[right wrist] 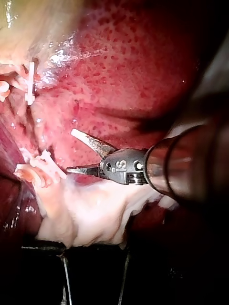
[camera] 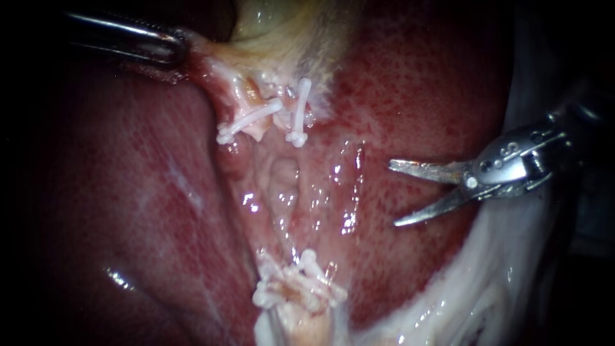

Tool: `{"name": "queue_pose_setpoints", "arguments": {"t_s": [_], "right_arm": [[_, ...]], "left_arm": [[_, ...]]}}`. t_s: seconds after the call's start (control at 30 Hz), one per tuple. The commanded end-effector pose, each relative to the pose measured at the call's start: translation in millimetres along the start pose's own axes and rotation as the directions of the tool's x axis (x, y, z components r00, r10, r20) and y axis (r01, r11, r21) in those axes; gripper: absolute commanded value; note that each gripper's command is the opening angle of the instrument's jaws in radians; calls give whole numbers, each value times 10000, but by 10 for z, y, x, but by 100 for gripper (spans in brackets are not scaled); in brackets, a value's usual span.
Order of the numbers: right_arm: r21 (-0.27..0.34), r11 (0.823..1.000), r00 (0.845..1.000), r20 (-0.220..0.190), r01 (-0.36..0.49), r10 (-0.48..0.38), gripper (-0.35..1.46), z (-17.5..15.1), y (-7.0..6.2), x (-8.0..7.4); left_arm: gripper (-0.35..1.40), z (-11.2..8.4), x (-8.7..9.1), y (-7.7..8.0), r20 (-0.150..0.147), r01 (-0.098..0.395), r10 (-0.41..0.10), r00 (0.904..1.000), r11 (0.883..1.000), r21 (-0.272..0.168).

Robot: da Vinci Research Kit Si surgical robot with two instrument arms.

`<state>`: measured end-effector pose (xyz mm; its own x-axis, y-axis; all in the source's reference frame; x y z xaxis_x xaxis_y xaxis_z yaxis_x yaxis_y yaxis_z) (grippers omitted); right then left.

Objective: Go back from the cut right tube

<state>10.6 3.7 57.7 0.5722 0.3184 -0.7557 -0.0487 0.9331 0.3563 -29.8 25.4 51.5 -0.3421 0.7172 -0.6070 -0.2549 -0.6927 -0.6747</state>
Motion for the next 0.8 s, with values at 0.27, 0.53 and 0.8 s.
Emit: {"name": "queue_pose_setpoints", "arguments": {"t_s": [0.27,0.53,0.8], "right_arm": [[43,10000,10000,-16,-5,5,145,0,0,0],[45,10000,10000,-16,-3,3,145,-1,-1,-1],[130,9999,10000,-38,-2,3,145,-1,0,-1]], "left_arm": [[-35,28,-17,-2,58,-165,165,9998,9999,-48],[-35,61,-45,-5,541,-59,70,9985,9998,-209],[-35,65,-47,-5,583,-22,35,9983,9998,-221]]}}
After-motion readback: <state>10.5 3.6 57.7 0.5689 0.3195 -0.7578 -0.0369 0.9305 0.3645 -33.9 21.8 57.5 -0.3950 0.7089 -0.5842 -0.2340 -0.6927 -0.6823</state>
